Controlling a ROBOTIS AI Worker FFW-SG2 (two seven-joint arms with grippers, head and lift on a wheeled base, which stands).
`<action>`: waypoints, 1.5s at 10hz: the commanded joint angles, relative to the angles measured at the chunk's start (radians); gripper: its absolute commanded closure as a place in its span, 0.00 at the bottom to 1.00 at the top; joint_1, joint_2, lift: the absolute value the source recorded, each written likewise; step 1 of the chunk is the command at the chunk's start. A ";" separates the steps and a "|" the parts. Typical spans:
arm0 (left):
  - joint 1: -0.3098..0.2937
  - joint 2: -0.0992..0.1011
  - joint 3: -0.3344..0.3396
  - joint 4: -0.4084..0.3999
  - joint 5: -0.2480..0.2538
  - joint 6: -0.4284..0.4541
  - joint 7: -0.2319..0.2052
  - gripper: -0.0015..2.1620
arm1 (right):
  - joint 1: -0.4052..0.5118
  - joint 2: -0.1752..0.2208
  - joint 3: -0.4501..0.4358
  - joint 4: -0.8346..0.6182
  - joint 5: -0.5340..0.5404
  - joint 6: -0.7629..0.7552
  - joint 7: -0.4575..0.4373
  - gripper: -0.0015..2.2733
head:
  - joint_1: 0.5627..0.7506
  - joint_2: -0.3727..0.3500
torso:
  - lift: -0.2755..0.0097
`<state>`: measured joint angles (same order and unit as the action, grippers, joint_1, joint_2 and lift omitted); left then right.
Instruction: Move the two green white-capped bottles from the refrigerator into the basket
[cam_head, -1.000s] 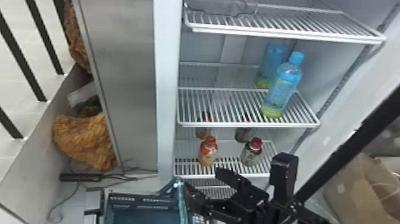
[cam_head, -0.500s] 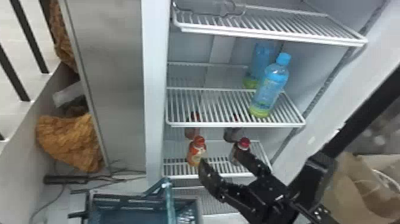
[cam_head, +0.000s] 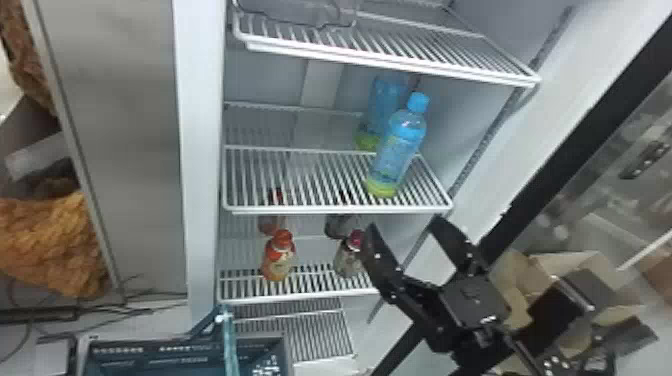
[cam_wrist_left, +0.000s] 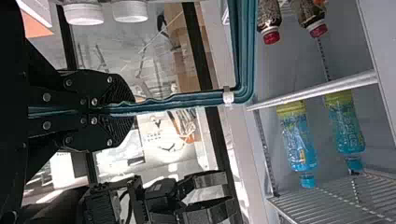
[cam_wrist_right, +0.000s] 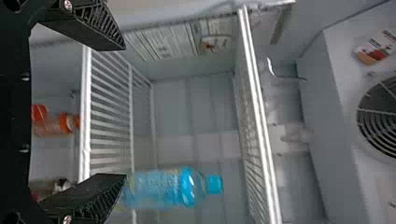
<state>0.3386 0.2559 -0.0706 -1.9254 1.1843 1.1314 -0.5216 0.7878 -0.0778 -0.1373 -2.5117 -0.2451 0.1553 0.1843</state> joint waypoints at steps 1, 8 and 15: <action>0.000 0.000 0.001 0.000 0.000 0.000 0.000 0.54 | 0.005 0.012 -0.024 0.007 0.022 -0.023 0.000 0.03 | 0.70 0.03 | 0.95; 0.002 -0.003 0.001 0.000 0.000 -0.005 -0.001 0.54 | 0.015 0.029 -0.044 0.054 0.072 -0.084 -0.017 0.03 | 0.70 0.03 | 0.95; 0.007 -0.003 0.003 0.000 0.000 -0.007 0.000 0.54 | 0.022 0.033 -0.042 0.061 0.072 -0.131 -0.025 0.03 | 0.70 0.03 | 0.95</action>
<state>0.3445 0.2531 -0.0678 -1.9254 1.1845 1.1258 -0.5217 0.8099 -0.0445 -0.1805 -2.4511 -0.1735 0.0284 0.1595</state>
